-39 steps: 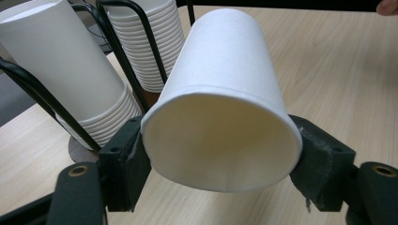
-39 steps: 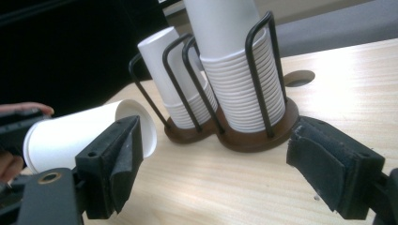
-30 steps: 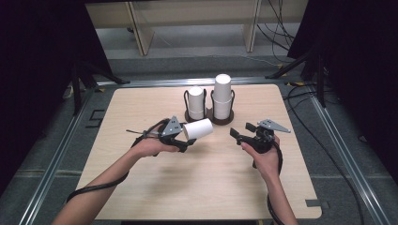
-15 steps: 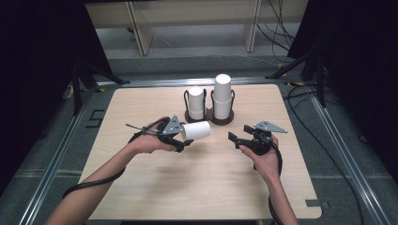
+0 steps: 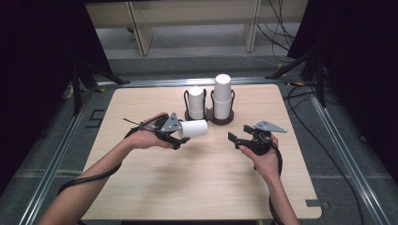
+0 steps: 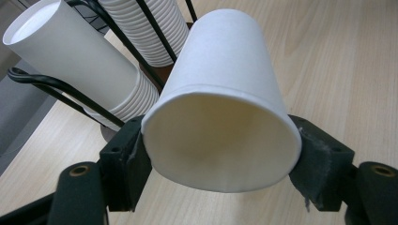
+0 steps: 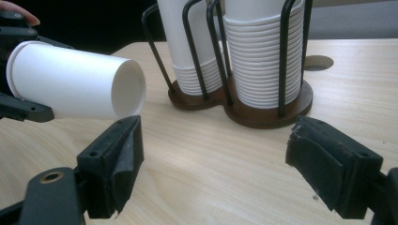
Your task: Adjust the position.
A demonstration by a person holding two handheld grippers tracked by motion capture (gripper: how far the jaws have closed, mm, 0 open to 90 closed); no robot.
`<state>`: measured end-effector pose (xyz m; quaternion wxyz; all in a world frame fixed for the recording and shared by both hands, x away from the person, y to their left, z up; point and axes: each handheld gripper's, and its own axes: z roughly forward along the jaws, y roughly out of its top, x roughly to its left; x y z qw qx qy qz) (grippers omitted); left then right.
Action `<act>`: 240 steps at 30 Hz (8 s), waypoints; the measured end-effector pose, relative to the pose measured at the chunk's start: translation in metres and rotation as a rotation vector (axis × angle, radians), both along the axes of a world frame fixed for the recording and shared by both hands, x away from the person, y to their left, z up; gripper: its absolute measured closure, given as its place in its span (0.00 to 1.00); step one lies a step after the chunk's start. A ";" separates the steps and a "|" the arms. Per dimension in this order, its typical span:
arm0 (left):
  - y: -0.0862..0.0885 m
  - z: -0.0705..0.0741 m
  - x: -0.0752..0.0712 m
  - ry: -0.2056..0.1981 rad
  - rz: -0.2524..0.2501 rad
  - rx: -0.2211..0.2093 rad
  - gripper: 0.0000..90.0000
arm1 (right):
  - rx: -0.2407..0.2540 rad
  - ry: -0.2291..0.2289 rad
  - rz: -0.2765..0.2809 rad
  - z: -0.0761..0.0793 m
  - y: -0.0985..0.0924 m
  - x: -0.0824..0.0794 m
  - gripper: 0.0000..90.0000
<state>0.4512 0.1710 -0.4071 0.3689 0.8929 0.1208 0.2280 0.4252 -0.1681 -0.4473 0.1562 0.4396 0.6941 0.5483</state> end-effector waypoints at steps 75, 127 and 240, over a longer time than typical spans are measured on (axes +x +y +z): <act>0.005 0.026 0.002 0.039 -0.140 0.299 0.34 | -0.243 -0.072 0.229 -0.002 0.026 -0.004 0.24; -0.005 0.045 0.002 0.087 -0.203 0.539 0.35 | -0.267 -0.077 0.309 -0.001 0.046 -0.005 0.23; -0.014 0.052 -0.004 0.120 -0.257 0.848 0.35 | -0.269 -0.052 0.331 -0.017 0.056 -0.008 0.22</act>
